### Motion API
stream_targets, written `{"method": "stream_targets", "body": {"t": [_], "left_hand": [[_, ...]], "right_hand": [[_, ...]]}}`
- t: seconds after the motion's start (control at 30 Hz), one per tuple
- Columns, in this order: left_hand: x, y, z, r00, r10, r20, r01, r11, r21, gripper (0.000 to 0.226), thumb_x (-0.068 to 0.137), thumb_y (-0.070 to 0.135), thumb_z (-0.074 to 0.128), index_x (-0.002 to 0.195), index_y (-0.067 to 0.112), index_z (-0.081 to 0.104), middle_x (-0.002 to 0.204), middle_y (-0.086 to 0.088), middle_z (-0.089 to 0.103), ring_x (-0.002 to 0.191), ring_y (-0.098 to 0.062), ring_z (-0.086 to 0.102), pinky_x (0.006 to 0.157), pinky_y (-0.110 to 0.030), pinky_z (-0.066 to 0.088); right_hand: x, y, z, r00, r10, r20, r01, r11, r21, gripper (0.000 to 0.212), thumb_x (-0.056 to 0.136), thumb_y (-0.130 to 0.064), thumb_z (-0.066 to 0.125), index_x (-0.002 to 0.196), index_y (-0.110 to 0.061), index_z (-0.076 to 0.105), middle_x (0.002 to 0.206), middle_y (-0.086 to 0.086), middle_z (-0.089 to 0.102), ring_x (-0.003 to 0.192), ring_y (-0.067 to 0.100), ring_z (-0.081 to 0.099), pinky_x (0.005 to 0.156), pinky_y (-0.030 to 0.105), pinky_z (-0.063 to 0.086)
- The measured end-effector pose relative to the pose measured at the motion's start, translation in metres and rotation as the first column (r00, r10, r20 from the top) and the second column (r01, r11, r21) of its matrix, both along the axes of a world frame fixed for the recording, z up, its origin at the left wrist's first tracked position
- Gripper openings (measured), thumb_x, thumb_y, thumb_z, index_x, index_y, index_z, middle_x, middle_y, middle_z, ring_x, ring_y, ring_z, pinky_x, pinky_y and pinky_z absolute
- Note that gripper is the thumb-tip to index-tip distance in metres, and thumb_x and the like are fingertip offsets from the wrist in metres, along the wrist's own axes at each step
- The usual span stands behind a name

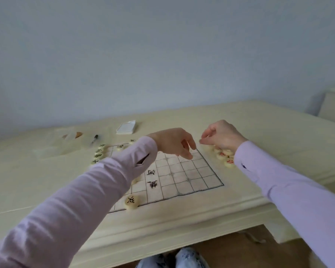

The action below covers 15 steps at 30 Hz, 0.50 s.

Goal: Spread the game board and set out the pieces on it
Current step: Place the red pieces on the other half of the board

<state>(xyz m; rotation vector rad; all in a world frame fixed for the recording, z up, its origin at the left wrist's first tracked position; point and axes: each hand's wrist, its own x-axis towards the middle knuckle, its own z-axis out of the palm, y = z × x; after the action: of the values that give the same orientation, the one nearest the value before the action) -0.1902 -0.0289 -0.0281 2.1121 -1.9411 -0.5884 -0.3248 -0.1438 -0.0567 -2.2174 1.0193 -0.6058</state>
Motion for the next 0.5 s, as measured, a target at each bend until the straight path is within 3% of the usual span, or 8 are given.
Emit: {"method": "stream_targets", "body": {"t": [0.17, 0.23, 0.37, 0.5], "left_hand": [[-0.024, -0.059, -0.008, 0.99, -0.018, 0.137, 0.023, 0.999, -0.037, 0.041, 0.088, 0.017, 0.063, 0.128, 0.017, 0.054, 0.117, -0.002, 0.06, 0.107, -0.022, 0.058, 0.095, -0.033, 0.046], [-0.026, -0.074, -0.012, 0.989, 0.007, 0.15, 0.004, 0.998, -0.068, 0.046, 0.089, 0.014, 0.06, 0.133, 0.017, 0.05, 0.125, -0.003, 0.058, 0.111, -0.021, 0.056, 0.095, -0.031, 0.045], [-0.032, -0.1, -0.02, 0.989, -0.002, 0.151, 0.013, 0.997, -0.076, 0.055, 0.09, 0.014, 0.058, 0.141, 0.021, 0.04, 0.136, -0.001, 0.05, 0.119, -0.02, 0.051, 0.096, -0.026, 0.039], [-0.034, -0.116, -0.027, 0.986, -0.056, 0.155, 0.061, 0.998, -0.03, 0.054, 0.093, 0.009, 0.048, 0.144, 0.023, 0.035, 0.141, 0.0, 0.045, 0.122, -0.019, 0.049, 0.098, -0.025, 0.036]], "right_hand": [[-0.03, -0.046, -0.01, 0.979, -0.122, -0.163, 0.118, 0.992, -0.034, 0.028, 0.076, -0.024, 0.074, 0.103, -0.021, 0.068, 0.109, 0.003, 0.067, 0.097, 0.02, 0.062, 0.084, 0.027, 0.046], [-0.035, -0.054, -0.012, 0.972, -0.076, -0.224, 0.08, 0.997, 0.01, 0.037, 0.073, -0.027, 0.077, 0.108, -0.021, 0.068, 0.11, 0.001, 0.064, 0.098, 0.019, 0.06, 0.082, 0.026, 0.045], [-0.043, -0.061, -0.008, 0.98, 0.034, -0.197, -0.013, 0.994, 0.108, 0.049, 0.067, -0.031, 0.084, 0.111, -0.019, 0.066, 0.104, -0.001, 0.06, 0.099, 0.017, 0.058, 0.08, 0.026, 0.043], [-0.054, -0.067, -0.002, 0.927, 0.123, -0.355, -0.079, 0.987, 0.137, 0.052, 0.063, -0.027, 0.086, 0.11, -0.024, 0.064, 0.096, -0.006, 0.061, 0.102, 0.017, 0.058, 0.093, 0.03, 0.045]]}}
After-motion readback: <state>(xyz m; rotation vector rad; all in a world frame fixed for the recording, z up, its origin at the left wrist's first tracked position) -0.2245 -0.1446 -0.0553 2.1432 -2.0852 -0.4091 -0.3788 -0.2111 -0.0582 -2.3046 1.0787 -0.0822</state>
